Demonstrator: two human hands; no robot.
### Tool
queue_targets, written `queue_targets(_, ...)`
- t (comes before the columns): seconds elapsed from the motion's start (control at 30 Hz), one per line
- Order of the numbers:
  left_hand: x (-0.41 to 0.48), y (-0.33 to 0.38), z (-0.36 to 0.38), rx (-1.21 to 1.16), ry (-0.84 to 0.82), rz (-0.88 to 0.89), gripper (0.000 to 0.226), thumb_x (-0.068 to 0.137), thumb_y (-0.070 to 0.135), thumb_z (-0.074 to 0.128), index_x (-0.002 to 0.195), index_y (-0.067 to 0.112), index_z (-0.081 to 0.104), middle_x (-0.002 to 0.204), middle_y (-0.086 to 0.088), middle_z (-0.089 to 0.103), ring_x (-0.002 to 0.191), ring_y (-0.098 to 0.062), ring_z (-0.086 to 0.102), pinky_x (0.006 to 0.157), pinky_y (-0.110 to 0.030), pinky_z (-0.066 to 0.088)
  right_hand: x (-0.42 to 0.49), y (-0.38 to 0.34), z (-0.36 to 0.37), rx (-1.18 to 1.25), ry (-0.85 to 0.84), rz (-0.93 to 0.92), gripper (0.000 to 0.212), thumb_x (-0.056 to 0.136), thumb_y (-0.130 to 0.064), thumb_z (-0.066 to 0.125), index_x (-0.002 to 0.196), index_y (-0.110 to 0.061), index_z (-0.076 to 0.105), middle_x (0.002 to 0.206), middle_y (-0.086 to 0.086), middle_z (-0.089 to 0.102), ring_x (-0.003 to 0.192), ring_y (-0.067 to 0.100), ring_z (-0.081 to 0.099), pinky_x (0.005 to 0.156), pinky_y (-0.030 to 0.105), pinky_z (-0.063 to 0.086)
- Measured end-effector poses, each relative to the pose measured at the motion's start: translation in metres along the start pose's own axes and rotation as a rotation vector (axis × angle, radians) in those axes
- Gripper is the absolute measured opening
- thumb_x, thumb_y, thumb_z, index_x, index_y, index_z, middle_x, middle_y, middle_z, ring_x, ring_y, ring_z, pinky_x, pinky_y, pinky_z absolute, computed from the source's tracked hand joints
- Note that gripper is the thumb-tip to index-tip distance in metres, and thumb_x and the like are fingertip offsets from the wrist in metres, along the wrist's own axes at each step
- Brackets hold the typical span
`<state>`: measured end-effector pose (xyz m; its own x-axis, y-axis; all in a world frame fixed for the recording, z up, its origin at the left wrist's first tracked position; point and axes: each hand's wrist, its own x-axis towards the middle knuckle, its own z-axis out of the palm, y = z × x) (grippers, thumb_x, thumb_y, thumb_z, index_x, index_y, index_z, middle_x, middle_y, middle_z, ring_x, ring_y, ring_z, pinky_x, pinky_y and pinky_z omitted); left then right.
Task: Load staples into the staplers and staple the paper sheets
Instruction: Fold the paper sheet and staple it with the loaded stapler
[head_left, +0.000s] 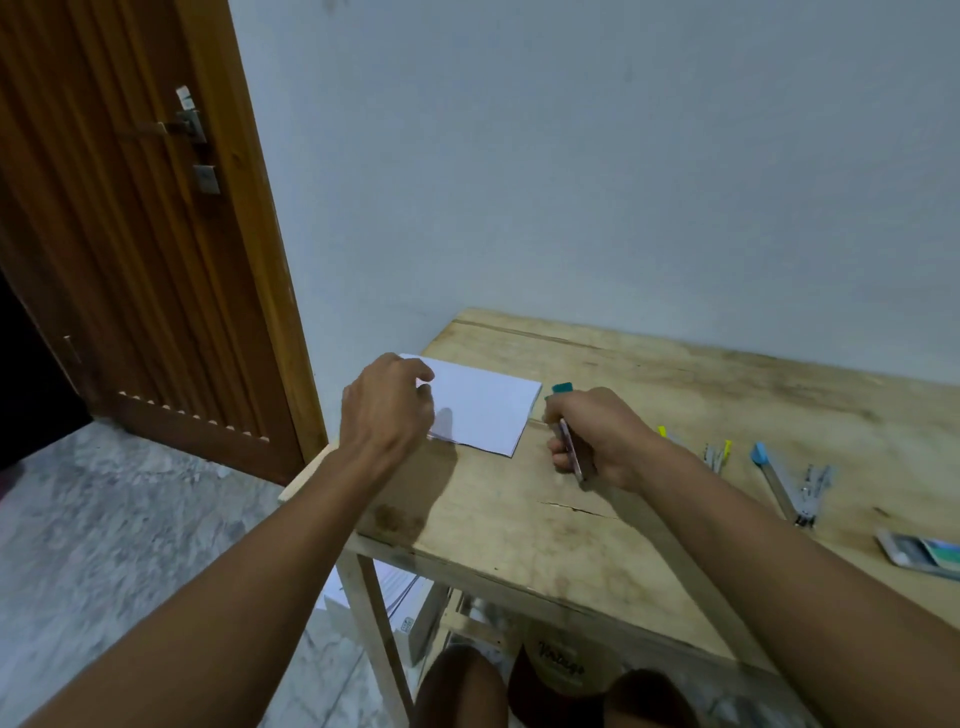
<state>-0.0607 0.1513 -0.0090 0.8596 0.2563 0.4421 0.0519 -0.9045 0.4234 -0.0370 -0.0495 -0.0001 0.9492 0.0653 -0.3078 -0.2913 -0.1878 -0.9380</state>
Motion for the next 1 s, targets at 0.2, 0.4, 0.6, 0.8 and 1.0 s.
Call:
queue_targets(0.2,-0.031,0.059,-0.004,-0.421,-0.173,-0.014,0.027,0.086,0.023,0.064,0.111,0.017,0.071,0.11,0.002,0.072,0.097,-0.014,0.066,0.088,-0.026,0.049,-0.008,-0.017,-0.025,0.039,0.144,-0.08,0.011,0.081,0.003,0.068,0.091,0.004,0.064,0.079,0.019,0.061,0.056,0.026,0.058,0.053,0.034,0.055)
queue_targets(0.4,-0.059,0.103,0.013,-0.559,-0.279,-0.059,0.029,0.081,0.026,0.074,0.108,0.015,0.072,0.09,0.003,0.071,0.084,-0.011,0.067,0.066,-0.016,0.048,-0.007,-0.028,-0.032,0.162,0.168,-0.09,0.019,0.084,0.003,0.069,0.102,0.005,0.064,0.082,0.011,0.066,0.062,0.018,0.064,0.048,0.03,0.055)
queue_targets(0.6,-0.061,0.109,0.03,-0.494,-0.232,-0.133,0.024,0.081,0.024,0.072,0.099,0.009,0.075,0.092,-0.01,0.075,0.089,-0.024,0.069,0.082,-0.036,0.056,0.007,-0.013,-0.034,0.046,0.254,-0.018,0.015,0.079,-0.006,0.077,0.074,-0.003,0.063,0.074,0.011,0.067,0.06,0.019,0.063,0.057,0.032,0.058)
queue_targets(0.8,-0.053,0.108,0.046,-0.346,-0.298,-0.066,0.021,0.082,0.029,0.068,0.085,0.01,0.077,0.077,-0.008,0.073,0.077,-0.024,0.066,0.064,-0.03,0.049,0.022,-0.005,-0.035,0.051,0.318,0.018,0.014,0.079,0.003,0.073,0.073,0.006,0.061,0.08,0.023,0.067,0.057,0.029,0.065,0.049,0.037,0.057)
queue_targets(1.0,-0.045,0.104,0.059,-0.248,-0.29,-0.021,0.025,0.08,0.03,0.061,0.074,0.008,0.072,0.067,-0.009,0.068,0.067,-0.026,0.06,0.053,-0.028,0.034,0.034,0.003,-0.033,0.096,0.333,0.055,0.012,0.077,0.007,0.073,0.075,0.009,0.061,0.084,0.024,0.07,0.065,0.031,0.071,0.062,0.048,0.061)
